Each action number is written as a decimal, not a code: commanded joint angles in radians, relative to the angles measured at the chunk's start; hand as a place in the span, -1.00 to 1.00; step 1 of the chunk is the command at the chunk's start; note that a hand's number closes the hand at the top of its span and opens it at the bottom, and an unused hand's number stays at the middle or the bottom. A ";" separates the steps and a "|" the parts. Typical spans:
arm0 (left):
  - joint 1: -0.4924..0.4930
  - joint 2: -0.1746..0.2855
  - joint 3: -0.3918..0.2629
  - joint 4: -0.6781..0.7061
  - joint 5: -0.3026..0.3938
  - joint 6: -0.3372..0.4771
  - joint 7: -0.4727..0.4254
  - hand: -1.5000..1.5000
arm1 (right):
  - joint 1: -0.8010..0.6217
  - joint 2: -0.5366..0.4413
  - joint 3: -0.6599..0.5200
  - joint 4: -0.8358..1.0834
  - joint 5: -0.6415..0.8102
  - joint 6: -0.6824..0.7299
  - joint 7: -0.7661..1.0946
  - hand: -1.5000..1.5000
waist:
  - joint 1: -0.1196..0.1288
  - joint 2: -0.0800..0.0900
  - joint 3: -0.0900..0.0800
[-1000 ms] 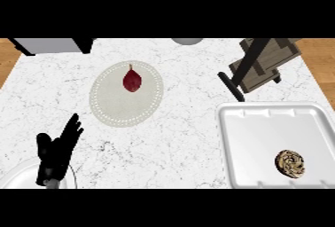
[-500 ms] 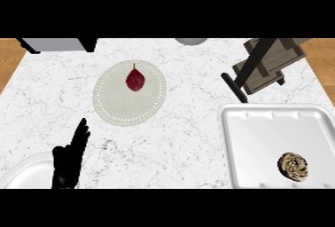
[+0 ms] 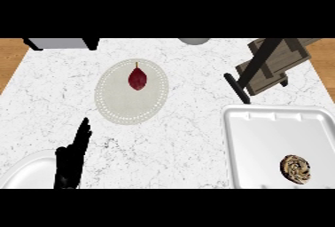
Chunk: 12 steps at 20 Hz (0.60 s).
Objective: Pick the cupcake from the tray and place it in the tiered basket
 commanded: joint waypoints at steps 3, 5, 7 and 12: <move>-0.024 -0.040 -0.026 0.005 -0.021 0.014 0.006 0.00 | 0.099 -0.100 0.067 -0.225 0.222 -0.021 0.261 -1.00 | 0.017 0.005 0.000; -0.004 -0.025 0.001 0.053 -0.002 -0.025 -0.053 0.00 | 0.125 -0.101 0.077 -0.289 0.290 -0.028 0.345 -1.00 | 0.015 0.004 0.000; -0.028 -0.005 0.001 0.009 -0.014 -0.024 0.001 0.00 | 0.068 -0.061 0.169 -0.383 0.377 -0.084 0.502 -1.00 | 0.025 0.003 0.002; -0.004 -0.021 0.020 0.055 0.000 -0.068 -0.050 0.00 | -0.040 0.002 0.358 -0.362 0.611 -0.093 0.628 -1.00 | 0.026 0.001 0.003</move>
